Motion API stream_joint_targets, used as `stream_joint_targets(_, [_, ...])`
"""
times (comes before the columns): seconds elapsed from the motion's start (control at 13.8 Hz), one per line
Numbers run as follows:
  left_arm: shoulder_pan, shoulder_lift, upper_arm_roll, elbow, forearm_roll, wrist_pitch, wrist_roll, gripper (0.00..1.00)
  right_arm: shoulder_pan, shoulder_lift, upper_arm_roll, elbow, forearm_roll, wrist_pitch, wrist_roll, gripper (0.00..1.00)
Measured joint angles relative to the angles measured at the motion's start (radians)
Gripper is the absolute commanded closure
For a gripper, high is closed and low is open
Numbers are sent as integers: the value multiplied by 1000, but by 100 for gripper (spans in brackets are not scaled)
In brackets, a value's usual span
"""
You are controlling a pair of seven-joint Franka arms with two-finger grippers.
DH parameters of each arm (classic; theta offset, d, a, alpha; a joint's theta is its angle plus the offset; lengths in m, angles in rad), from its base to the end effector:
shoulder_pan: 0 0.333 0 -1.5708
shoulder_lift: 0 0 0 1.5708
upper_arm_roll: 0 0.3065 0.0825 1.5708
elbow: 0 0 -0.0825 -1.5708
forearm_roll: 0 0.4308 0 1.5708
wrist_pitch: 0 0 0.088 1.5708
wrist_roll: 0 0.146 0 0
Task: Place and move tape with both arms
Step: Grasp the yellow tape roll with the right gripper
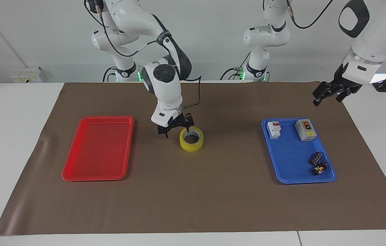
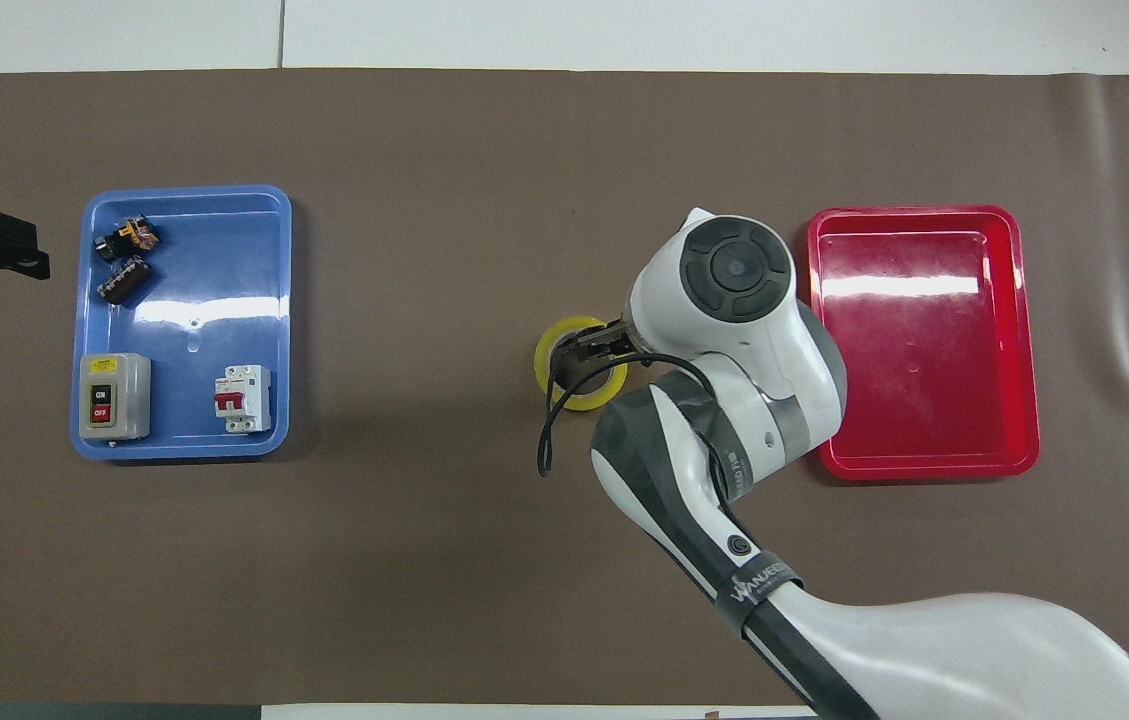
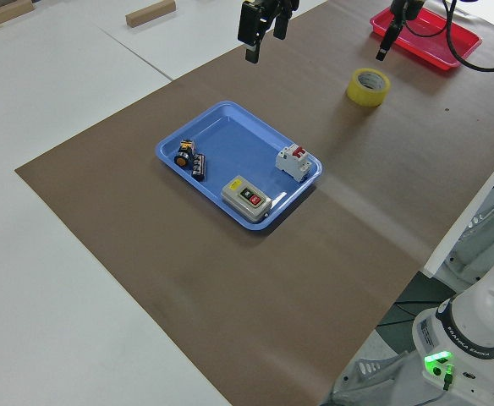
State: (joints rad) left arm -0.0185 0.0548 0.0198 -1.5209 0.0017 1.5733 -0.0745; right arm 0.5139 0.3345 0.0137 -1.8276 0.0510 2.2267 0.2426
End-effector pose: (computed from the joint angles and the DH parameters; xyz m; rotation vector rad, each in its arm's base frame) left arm 0.6180 0.0008 0.5687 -3.1365 -0.1189 0.0036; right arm 0.5856 0.3446 0.2839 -3.0493 -0.3898 -0.0655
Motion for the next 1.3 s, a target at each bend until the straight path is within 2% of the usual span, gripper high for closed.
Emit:
stream_joint_targets(0.22, [3, -1, 0, 2, 0, -14, 23, 0, 24, 57, 1, -3, 0, 38, -21, 0])
stream_joint_targets(0.58, [2, -1, -2, -6, -1, -19, 30, 0, 27, 60, 0, -83, 0, 123, -141, 0])
stream_joint_targets(0.65, [1, -1, -3, -6, -1, -21, 30, 0, 27, 60, -1, -98, 0, 149, -147, 10])
stream_joint_targets(0.72, [0, -1, -4, -6, -1, -25, 30, 0, 26, 60, -1, -108, 0, 166, -149, 39])
stream_joint_targets(0.8, [0, -3, -5, -6, -1, -29, 30, 0, 26, 59, -1, -114, 0, 172, -151, 84])
stream_joint_targets(0.87, [0, -6, -6, -8, -1, -34, 31, 0, 26, 58, -1, -116, 0, 172, -152, 100])
stream_joint_targets(1.3, [1, -58, -5, -56, -1, -37, 32, 0, 25, 52, -2, -106, 1, 143, -85, 100])
